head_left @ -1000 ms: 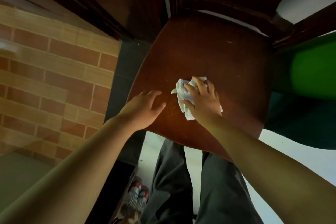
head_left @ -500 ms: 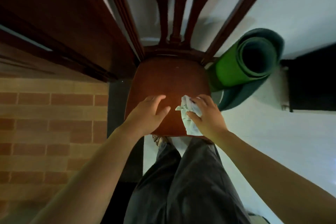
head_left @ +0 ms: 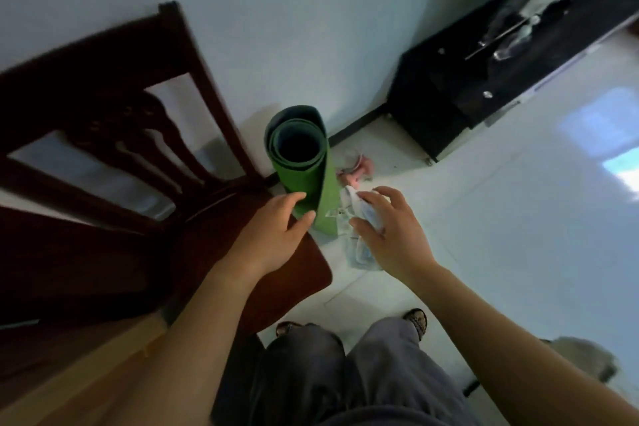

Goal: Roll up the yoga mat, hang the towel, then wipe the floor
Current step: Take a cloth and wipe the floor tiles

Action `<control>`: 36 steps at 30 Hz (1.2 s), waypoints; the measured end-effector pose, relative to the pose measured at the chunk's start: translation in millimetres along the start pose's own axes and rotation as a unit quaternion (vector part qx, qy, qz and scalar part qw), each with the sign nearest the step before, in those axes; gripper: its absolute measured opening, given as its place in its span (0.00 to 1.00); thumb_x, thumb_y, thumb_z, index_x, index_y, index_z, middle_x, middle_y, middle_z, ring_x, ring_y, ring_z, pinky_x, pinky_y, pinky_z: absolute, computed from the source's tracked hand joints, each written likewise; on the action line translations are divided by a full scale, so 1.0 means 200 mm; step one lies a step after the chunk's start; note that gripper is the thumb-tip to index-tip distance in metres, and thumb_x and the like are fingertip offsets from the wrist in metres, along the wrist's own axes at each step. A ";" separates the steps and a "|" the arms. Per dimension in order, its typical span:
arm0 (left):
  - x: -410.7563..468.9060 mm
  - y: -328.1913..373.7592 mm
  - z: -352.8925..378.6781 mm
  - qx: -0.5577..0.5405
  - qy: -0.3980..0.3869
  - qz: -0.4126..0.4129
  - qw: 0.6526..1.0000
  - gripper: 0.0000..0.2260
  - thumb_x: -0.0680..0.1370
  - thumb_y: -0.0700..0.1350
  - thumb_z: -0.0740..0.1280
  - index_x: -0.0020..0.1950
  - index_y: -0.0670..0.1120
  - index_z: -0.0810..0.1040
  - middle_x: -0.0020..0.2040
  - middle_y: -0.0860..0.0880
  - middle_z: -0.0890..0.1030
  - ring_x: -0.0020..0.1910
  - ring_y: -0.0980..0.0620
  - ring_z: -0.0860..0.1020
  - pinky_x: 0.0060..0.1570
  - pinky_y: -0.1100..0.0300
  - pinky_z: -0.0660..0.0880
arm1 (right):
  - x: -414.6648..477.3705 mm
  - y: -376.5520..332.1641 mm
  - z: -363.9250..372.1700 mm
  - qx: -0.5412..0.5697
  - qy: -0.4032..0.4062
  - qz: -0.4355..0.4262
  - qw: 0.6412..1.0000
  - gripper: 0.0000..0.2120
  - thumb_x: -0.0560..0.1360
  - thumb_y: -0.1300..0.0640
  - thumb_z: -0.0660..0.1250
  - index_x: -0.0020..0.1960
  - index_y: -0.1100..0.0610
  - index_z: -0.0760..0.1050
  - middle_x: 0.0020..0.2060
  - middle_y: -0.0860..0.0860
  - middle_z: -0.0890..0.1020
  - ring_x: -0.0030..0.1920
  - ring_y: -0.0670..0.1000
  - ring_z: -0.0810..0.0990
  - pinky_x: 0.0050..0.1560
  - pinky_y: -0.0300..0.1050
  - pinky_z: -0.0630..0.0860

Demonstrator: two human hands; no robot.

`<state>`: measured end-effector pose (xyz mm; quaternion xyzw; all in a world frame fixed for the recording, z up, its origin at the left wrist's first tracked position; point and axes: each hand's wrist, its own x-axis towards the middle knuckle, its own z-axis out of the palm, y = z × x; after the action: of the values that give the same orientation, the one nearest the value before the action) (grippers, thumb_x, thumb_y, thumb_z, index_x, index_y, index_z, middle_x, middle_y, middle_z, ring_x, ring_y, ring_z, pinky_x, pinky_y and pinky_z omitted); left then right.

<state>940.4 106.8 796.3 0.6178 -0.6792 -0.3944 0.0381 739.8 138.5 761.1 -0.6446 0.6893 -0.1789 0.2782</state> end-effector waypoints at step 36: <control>1.02 2.85 1.59 0.130 -0.198 0.314 0.919 0.22 0.80 0.56 0.57 0.72 0.52 0.63 0.72 0.54 0.65 0.69 0.56 0.64 0.66 0.59 0.62 | -0.28 2.35 -1.93 0.084 0.279 0.251 0.923 0.16 0.76 0.48 0.63 0.64 0.47 0.71 0.62 0.49 0.70 0.55 0.49 0.73 0.51 0.37 0.68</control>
<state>259.7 41.4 821.5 0.2813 -0.8773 -0.3848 -0.0557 131.7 200.1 786.5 -0.3487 0.8608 -0.3328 0.1634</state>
